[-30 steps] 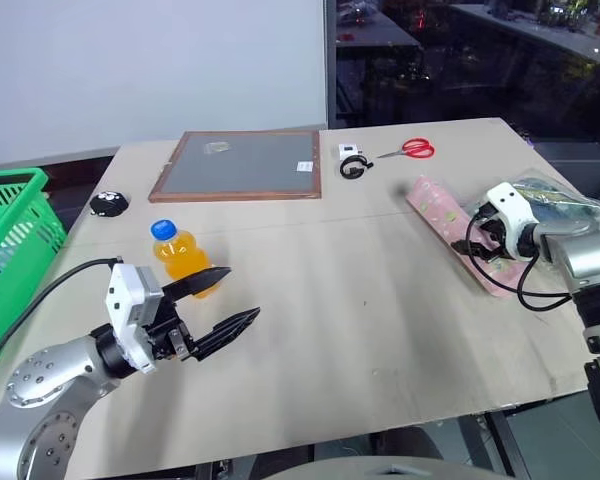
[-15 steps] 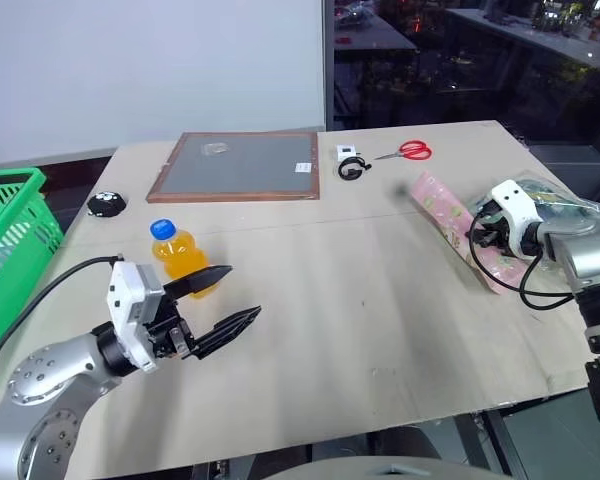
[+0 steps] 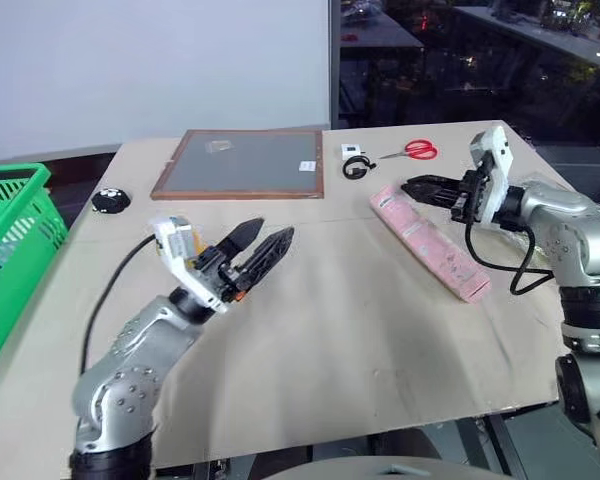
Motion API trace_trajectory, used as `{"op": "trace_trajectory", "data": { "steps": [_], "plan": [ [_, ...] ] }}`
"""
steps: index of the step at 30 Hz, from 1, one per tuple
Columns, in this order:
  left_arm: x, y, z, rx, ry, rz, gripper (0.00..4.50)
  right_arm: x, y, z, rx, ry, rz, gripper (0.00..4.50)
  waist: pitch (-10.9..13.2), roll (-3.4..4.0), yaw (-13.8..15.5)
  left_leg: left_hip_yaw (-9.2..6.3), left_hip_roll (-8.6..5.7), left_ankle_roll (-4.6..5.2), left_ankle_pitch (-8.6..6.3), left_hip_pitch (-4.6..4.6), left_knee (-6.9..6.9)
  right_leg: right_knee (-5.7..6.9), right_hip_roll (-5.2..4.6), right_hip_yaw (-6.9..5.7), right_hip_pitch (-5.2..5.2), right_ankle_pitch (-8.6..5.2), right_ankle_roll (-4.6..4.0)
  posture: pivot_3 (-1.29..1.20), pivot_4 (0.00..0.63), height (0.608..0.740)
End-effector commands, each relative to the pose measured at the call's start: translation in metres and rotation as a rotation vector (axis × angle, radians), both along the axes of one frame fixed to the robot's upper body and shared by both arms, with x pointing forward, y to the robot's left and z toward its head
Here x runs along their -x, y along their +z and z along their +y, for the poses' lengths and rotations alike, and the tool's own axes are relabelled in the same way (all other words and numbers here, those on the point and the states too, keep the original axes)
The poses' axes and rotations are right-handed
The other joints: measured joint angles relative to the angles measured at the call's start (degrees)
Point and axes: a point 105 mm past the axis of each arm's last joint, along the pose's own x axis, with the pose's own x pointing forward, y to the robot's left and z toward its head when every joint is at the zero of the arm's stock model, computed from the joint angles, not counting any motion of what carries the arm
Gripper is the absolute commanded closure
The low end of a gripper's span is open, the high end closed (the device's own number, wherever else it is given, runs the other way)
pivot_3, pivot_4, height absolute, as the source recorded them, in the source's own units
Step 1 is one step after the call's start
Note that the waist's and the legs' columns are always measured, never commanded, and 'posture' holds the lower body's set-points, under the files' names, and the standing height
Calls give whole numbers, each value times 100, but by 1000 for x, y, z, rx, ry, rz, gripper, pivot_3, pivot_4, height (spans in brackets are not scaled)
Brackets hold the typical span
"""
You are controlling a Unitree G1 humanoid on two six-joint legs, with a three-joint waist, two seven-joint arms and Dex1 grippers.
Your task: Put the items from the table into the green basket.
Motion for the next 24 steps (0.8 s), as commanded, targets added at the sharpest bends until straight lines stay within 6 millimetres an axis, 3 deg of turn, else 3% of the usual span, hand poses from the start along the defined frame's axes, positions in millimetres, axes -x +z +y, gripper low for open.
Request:
{"op": "trace_trajectory", "data": {
  "steps": [1,2,4,7,8,10,11,18,24],
  "plan": [
    [3,0,-4,-42,-10,-27,0,-11,-6,-22,161,-131,-36,3785,0,1,-6,0,0,0,0,-1,0,0,0,0,0,0,-1,62,0,740],
    [6,1,-2,-48,-16,-38,0,-16,-14,-32,222,-179,-29,3785,1,1,-8,2,-1,0,0,-2,0,-2,0,0,-2,-1,-1,60,0,740],
    [12,0,4,-78,-29,-54,0,-15,-30,-46,300,-204,29,3026,1,1,-8,3,-1,0,0,-4,-1,-7,-1,0,-4,-5,-7,60,0,740],
    [22,-5,14,-152,-66,-59,0,-6,-51,-49,342,-186,114,1484,1,2,-24,0,1,0,0,-17,-4,-7,1,-2,-18,-7,-10,68,0,740],
    [26,-6,17,-177,-83,-60,0,-4,-57,-49,351,-188,141,1235,2,3,-54,2,3,0,0,-20,-4,-6,4,-1,-23,-7,-9,68,0,740],
    [35,-13,25,-285,-112,-51,0,-3,-67,-49,326,-210,200,225,3,5,-82,4,8,0,0,-21,-4,-3,9,-1,-26,-8,-9,68,0,740],
    [40,-17,29,-360,-132,-43,0,-4,-70,-50,312,-228,227,38,3,4,-117,5,8,0,0,-21,-4,-2,9,0,-27,-12,-8,68,0,740],
    [59,-30,50,-713,-225,-37,0,-1,-90,-51,305,-251,368,38,17,22,-112,9,5,0,1,-29,3,-8,2,0,-32,-31,-1,107,2,740],
    [56,-15,41,-712,-236,-109,0,-3,-110,-54,370,-271,426,38,20,27,-35,9,4,0,0,-34,2,-10,-1,-2,-36,-31,0,125,0,740]
  ]
}}
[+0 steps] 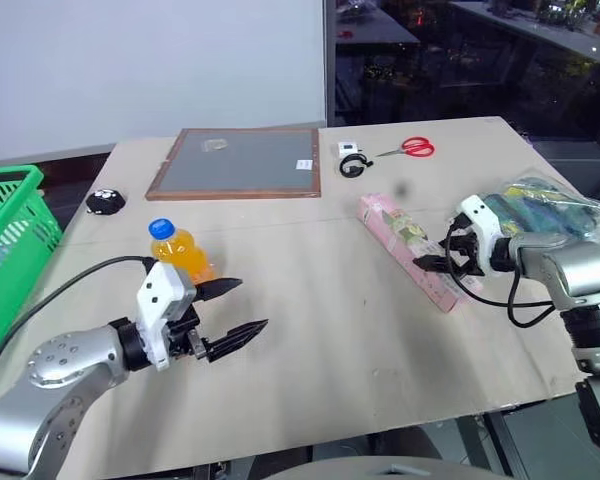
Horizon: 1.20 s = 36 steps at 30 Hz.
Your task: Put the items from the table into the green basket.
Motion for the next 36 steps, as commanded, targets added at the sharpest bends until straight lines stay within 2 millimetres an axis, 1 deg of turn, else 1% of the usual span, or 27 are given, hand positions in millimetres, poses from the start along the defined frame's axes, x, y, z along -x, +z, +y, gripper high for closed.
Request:
{"op": "trace_trajectory", "data": {
  "steps": [1,3,6,12,13,14,15,17,19,20,21,22,25,27,29,32,34,36],
  "plan": [
    [1,14,-8,5,-30,-65,0,-7,5,-2,42,-1,-31,38,2,3,11,1,0,0,0,0,-1,1,0,0,-1,0,0,125,0,740],
    [1,15,-9,16,-28,-69,0,-6,1,-2,56,10,-23,38,2,4,20,0,1,0,0,0,-4,1,0,-1,-2,1,1,125,0,740],
    [0,17,-10,31,-21,-73,0,-7,0,-4,66,11,-28,789,2,2,31,-2,1,0,0,-1,-4,1,0,-3,-2,9,14,133,0,740],
    [-2,22,-10,52,-13,-94,0,-9,5,-3,39,7,-47,3348,-3,-5,28,1,1,0,0,4,1,6,0,-2,0,6,10,129,0,740],
    [-3,24,-10,61,-12,-101,0,-10,8,-3,33,6,-62,3677,-6,-9,27,1,1,0,0,5,1,6,0,-2,1,6,10,129,0,740],
    [-4,26,-10,68,-12,-106,0,-12,11,-4,26,6,-83,3883,-9,-14,26,1,2,0,0,9,1,8,1,-2,4,6,10,129,0,740],
    [-7,30,-11,94,-3,-118,0,-20,24,-1,-17,4,-158,4047,-9,-15,24,2,2,0,0,11,2,9,2,-2,4,5,8,129,0,740],
    [-15,37,-14,170,21,-141,0,-30,53,8,-117,23,-296,4101,-8,-13,26,4,2,0,1,9,7,12,2,0,4,4,6,113,0,740],
    [-30,44,-20,319,86,-169,0,-31,81,21,-230,67,-392,4101,7,10,31,4,1,0,1,6,9,10,1,0,5,12,19,105,0,740],
    [-36,46,-22,364,112,-177,0,-30,89,26,-264,84,-417,4101,10,14,24,4,-1,0,1,-1,17,14,-1,2,0,17,27,105,0,740],
    [-45,50,-26,460,143,-183,0,-25,99,36,-323,125,-430,4101,9,15,29,1,0,0,1,-5,19,15,2,1,-1,24,32,100,0,740],
    [-54,51,-32,536,163,-184,0,-17,110,49,-384,184,-439,4101,7,18,40,-6,0,0,0,-6,20,15,4,-2,0,37,12,94,0,740],
    [-71,59,-56,727,150,-161,0,7,131,77,-489,330,-453,4101,1,8,78,-35,-4,0,0,-20,20,12,0,-22,2,39,9,80,0,740],
    [-72,63,-69,796,96,-146,0,18,138,87,-511,391,-457,4101,-3,3,77,-49,-4,0,0,-26,22,14,0,-37,2,40,8,80,0,740],
    [-77,65,-78,827,68,-136,0,31,141,94,-529,457,-439,4101,-3,3,67,-58,-5,-1,-1,-28,22,14,-1,-45,1,40,8,56,0,740],
    [-74,75,-91,906,-34,-121,0,44,138,101,-531,512,-400,4101,-3,3,51,-63,-7,-1,0,-30,21,14,-2,-51,2,39,7,41,0,740],
    [-72,75,-98,916,-86,-97,0,56,136,105,-542,569,-374,4101,-3,3,31,-62,-8,-1,0,-30,25,12,-2,-51,4,39,7,36,0,740],
    [-73,73,-101,918,-106,-82,0,64,136,107,-553,608,-356,4101,-2,3,11,-62,-8,-1,0,-28,28,10,0,-51,8,37,8,32,0,740]
  ]
}}
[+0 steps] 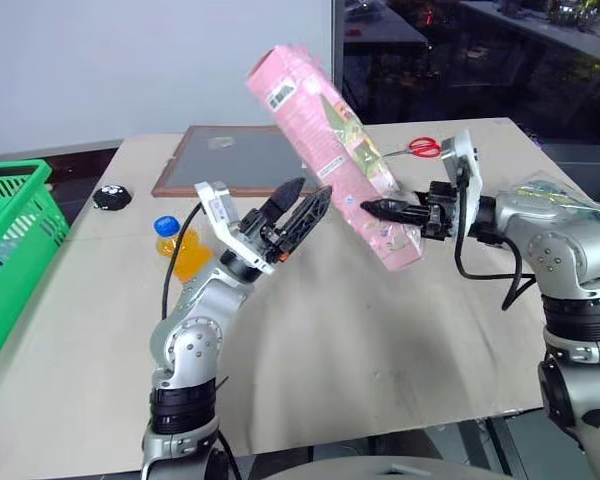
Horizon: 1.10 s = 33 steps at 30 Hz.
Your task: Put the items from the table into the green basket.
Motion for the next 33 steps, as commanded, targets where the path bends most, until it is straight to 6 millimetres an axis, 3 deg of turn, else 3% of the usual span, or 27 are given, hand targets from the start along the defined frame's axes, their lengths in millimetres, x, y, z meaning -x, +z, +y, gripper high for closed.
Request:
{"op": "trace_trajectory", "data": {
  "steps": [1,7,11,13,14,18,20,21,26,29,33],
  "plan": [
    [3,5,-5,15,-55,-28,0,18,15,5,-24,93,-46,4101,0,1,-24,1,0,0,0,1,1,1,0,0,1,0,0,32,0,740],
    [1,7,-8,39,-99,-31,0,30,8,10,17,146,-26,4101,1,1,-68,-2,2,0,0,1,21,6,5,-1,6,-1,2,26,0,740],
    [4,4,-9,36,-132,-17,1188,30,6,13,19,147,-25,4102,1,1,-119,-2,1,0,0,-6,32,5,5,-1,7,-1,3,22,0,740],
    [6,5,-8,47,-145,-18,2092,29,5,13,22,144,-24,4102,1,0,-136,-3,1,0,0,-7,33,5,4,-1,7,-1,3,22,0,740],
    [6,5,-8,50,-143,-18,2626,28,4,12,27,142,-23,3090,1,1,-143,-4,1,0,0,-7,33,5,4,-1,7,-1,3,20,0,740],
    [3,5,-6,43,-125,-24,4216,26,-2,6,51,135,-21,1268,1,1,-145,-7,1,0,0,-7,33,5,4,-4,7,0,3,23,0,740],
    [1,7,-5,42,-114,-33,4237,24,-3,2,44,120,-14,289,1,0,-143,-8,1,0,0,-8,33,5,4,-5,7,-1,3,30,0,740],
    [0,11,-6,32,-97,-52,4237,21,-5,-6,52,94,0,8,1,0,-143,-9,1,0,0,-8,33,5,4,-5,7,-1,3,30,0,740],
    [-16,39,-1,-30,50,-156,4237,-3,-17,-62,115,-116,0,0,3,-4,-53,-27,-8,0,0,-25,52,-2,-1,-18,13,0,3,35,0,740],
    [-40,40,9,-233,210,-208,4237,-19,-11,-91,115,-259,-53,0,3,-2,-72,-22,-11,1,0,-19,53,-3,-3,-15,16,0,3,12,0,740],
    [-61,62,27,-375,391,-335,4237,-23,0,-105,77,-307,-109,0,3,-1,-141,-23,-8,0,0,-7,47,0,1,-15,22,0,3,0,0,740]
  ]
}}
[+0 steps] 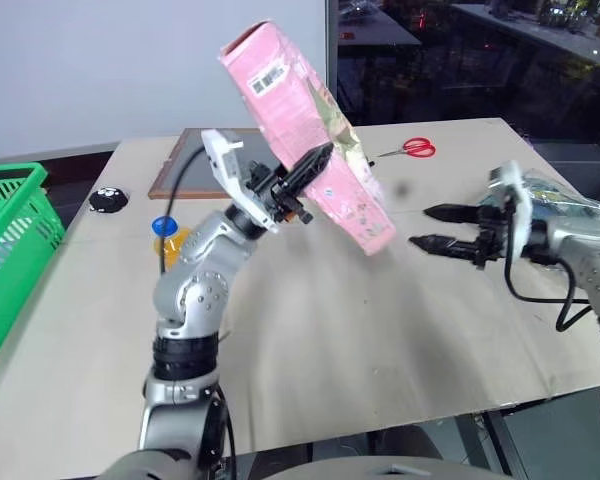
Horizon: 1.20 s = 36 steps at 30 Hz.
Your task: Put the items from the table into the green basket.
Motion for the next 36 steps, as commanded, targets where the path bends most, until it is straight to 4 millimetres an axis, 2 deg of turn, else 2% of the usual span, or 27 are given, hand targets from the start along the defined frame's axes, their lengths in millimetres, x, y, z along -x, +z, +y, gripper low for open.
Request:
{"op": "trace_trajectory", "data": {
  "steps": [1,5,7,10,12,17,20,24,27,29,30,33,36],
  "plan": [
    [-13,33,11,-113,153,-189,4237,1,26,-5,-50,-7,-124,0,4,-2,-16,0,1,0,0,-1,0,0,1,0,0,0,0,0,0,740],
    [-31,76,13,-297,349,-392,4237,9,36,-2,-112,33,-237,0,7,-6,-15,-7,0,0,0,-12,0,-8,1,-4,-1,1,0,-8,0,740],
    [-39,87,11,-400,414,-443,4237,12,40,0,-149,55,-262,0,6,-3,-16,-8,-2,1,-1,-18,0,-17,-2,-5,-1,1,0,-8,0,740],
    [-49,119,16,-482,540,-507,4237,20,47,6,-195,108,-273,0,6,0,-14,-7,-7,14,-9,-24,0,-30,-15,-5,-1,2,2,-9,0,740],
    [-55,134,20,-596,619,-554,4237,26,52,10,-235,152,-280,0,8,0,-20,-10,-7,15,-9,-28,0,-32,-15,-9,-1,2,3,-9,0,740],
    [-70,166,53,-869,833,-628,4237,32,61,22,-282,271,-288,0,25,16,-38,-13,-5,16,-9,-25,-5,-21,-12,-13,-7,1,4,3,0,740],
    [-71,184,87,-1068,984,-639,4237,33,65,30,-321,340,-270,0,34,26,-49,-13,-6,16,-9,-35,-1,-1,-9,-15,-25,-1,7,38,0,740],
    [-60,204,141,-1284,1204,-617,4237,33,71,38,-354,396,-257,0,36,28,-37,-18,-2,16,-9,-35,-6,10,-3,-15,-34,-2,7,66,0,740],
    [-46,201,190,-1447,1329,-524,4237,32,70,43,-356,428,-239,0,37,29,-17,-23,-2,16,-10,-39,-10,12,-6,-23,-36,-6,12,86,0,740],
    [-32,189,237,-1574,1403,-393,4237,29,71,48,-366,445,-240,0,36,30,-20,-27,-2,16,-10,-50,-9,10,-10,-28,-41,-6,12,86,0,740],
    [-25,185,252,-1611,1425,-346,4237,28,71,49,-370,452,-241,0,37,30,-29,-24,-3,16,-10,-53,-7,11,-11,-28,-47,-6,12,86,0,740],
    [0,178,291,-1686,1494,-211,4237,27,71,54,-381,476,-236,0,38,22,3,-46,-3,16,-9,-80,5,23,-15,-50,-67,-5,11,86,0,740],
    [19,173,311,-1704,1527,-122,4237,27,70,57,-380,488,-234,0,40,7,54,-58,-6,16,-9,-92,8,25,-21,-64,-71,-5,11,86,0,740]
  ]
}}
